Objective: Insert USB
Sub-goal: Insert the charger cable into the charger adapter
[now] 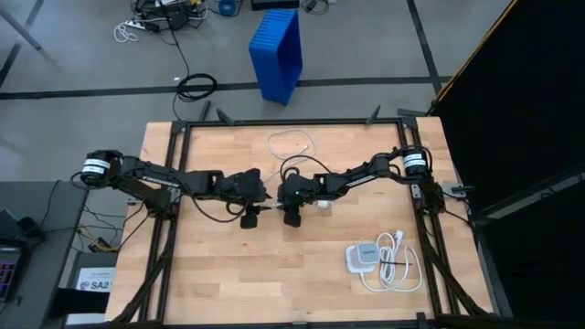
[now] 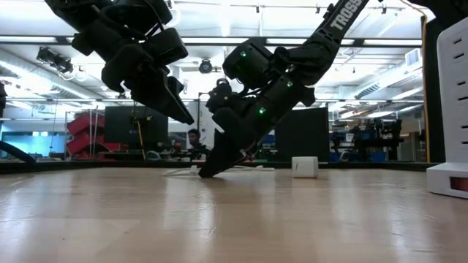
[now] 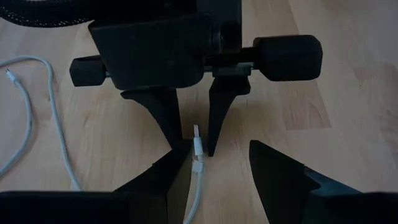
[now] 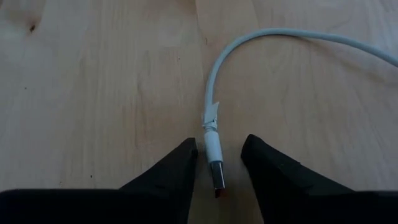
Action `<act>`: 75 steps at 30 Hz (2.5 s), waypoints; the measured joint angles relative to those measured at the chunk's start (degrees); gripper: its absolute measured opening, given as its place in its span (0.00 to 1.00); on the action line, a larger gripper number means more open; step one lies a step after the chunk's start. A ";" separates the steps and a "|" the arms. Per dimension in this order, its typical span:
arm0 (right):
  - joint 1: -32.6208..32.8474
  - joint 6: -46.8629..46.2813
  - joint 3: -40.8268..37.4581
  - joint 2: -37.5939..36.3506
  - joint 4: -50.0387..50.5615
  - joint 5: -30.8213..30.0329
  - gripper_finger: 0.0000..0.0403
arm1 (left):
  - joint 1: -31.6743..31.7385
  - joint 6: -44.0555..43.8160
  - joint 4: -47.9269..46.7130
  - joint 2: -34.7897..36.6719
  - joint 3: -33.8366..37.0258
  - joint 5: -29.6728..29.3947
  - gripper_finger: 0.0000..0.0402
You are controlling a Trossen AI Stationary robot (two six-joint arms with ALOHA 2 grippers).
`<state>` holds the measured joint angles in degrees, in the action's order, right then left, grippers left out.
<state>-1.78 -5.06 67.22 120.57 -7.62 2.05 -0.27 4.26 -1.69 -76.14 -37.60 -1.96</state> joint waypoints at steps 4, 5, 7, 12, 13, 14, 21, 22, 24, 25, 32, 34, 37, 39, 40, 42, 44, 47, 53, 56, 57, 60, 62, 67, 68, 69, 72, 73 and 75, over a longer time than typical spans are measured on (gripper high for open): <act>0.04 -0.74 0.00 0.00 0.60 0.31 0.27 | -0.01 -0.01 -0.03 0.00 0.00 -0.02 0.37; 0.06 -0.76 0.00 0.00 0.70 0.44 0.26 | 0.00 0.00 -0.04 0.00 0.00 -0.02 0.37; 0.06 -0.77 0.00 0.00 1.00 0.71 0.24 | 0.00 -0.01 -0.05 0.00 0.00 -0.02 0.37; 0.11 -0.78 0.00 0.00 1.55 0.82 0.22 | 0.00 -0.01 -0.29 0.00 0.00 -0.02 0.37; 0.11 -0.78 0.00 0.00 1.59 0.82 0.22 | -0.01 0.01 -0.31 0.00 0.02 -0.02 0.37; 0.11 -0.78 0.00 0.00 1.61 0.86 0.21 | -0.01 -0.01 -0.37 0.00 0.02 -0.02 0.37; 0.17 1.15 0.00 0.00 1.62 1.29 0.08 | 0.00 -0.01 -0.42 0.02 0.01 -0.02 0.37; 0.17 1.47 0.00 -0.02 1.60 1.28 0.04 | 0.00 -0.04 -0.45 0.02 0.01 -0.02 0.37; 0.17 2.07 -0.04 -0.65 1.71 1.13 0.02 | -0.02 -0.49 -0.94 0.02 0.00 0.00 0.37; 0.17 2.06 -0.04 -0.74 1.68 1.04 0.02 | -0.11 -1.29 -1.47 0.02 0.00 -0.02 0.37; 1.38 1.87 -0.61 -3.44 1.63 2.73 0.01 | -0.11 -6.15 -1.46 0.07 3.59 -0.02 0.37; 1.94 2.19 -0.54 -4.15 1.16 1.88 0.00 | -0.11 -4.39 -1.35 0.07 3.89 -0.02 0.37; 2.34 2.32 -0.46 -4.66 0.68 0.13 0.00 | -0.29 -3.14 -0.67 0.54 3.36 -0.01 0.37; 2.25 2.32 -0.46 -4.66 0.59 0.02 0.00 | -0.56 -3.11 0.41 1.18 2.43 0.00 0.37; 2.25 2.32 -0.46 -4.66 0.33 -0.29 0.00 | -0.66 -3.11 1.03 1.61 2.11 0.01 0.37; 2.27 2.31 -0.35 -4.66 -0.37 -1.40 0.00 | -1.29 -3.95 2.39 3.11 1.39 0.93 0.37; 2.31 2.30 -0.35 -4.66 -2.20 -3.03 0.00 | -2.46 -4.58 5.08 4.89 0.91 3.25 0.37; 2.61 2.32 -0.31 -4.95 -6.11 -5.97 0.00 | -4.91 -4.46 7.10 8.38 0.87 4.44 0.37; 3.75 3.25 -3.22 -8.75 -11.46 -12.36 0.00 | -12.14 -3.68 8.05 14.35 0.87 4.05 0.37; 4.83 3.14 -7.31 -14.24 -14.74 -12.50 0.00 | -16.36 -1.54 8.52 16.24 0.89 0.56 0.37; 5.31 3.53 -9.01 -16.33 -17.17 -12.77 0.00 | -17.48 -0.95 8.29 16.90 0.87 -1.42 0.37; 6.59 4.01 -15.50 -23.09 -25.94 -12.75 0.00 | -19.53 1.37 8.57 17.62 0.89 -7.61 0.37; 7.25 4.18 -20.89 -26.40 -35.10 -12.84 0.00 | -19.77 1.91 9.59 17.40 0.96 -10.42 0.37; 8.53 4.74 -30.96 -26.05 -65.14 -13.01 0.00 | -19.10 4.60 24.20 12.36 3.14 -11.69 0.37; 8.56 4.74 -32.06 -25.37 -68.06 -12.84 0.00 | -18.77 5.26 27.48 10.70 3.44 -11.71 0.37; 8.47 4.74 -32.88 -24.57 -70.61 -12.87 0.00 | -18.46 6.24 29.90 9.15 3.47 -11.66 0.37; 7.76 4.72 -33.30 -22.82 -73.43 -13.03 0.00 | -17.33 7.82 35.60 5.12 3.51 -12.03 0.37; 7.58 4.72 -33.16 -22.40 -73.25 -13.03 0.00 | -16.83 7.84 37.50 4.08 3.52 -12.56 0.37; 7.33 4.75 -32.41 -21.49 -73.27 -12.25 0.00 | -15.66 7.80 40.32 2.36 3.52 -13.49 0.37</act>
<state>5.55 -0.31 34.81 99.09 -80.89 -10.20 -15.94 12.06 38.62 -73.78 -34.09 -15.45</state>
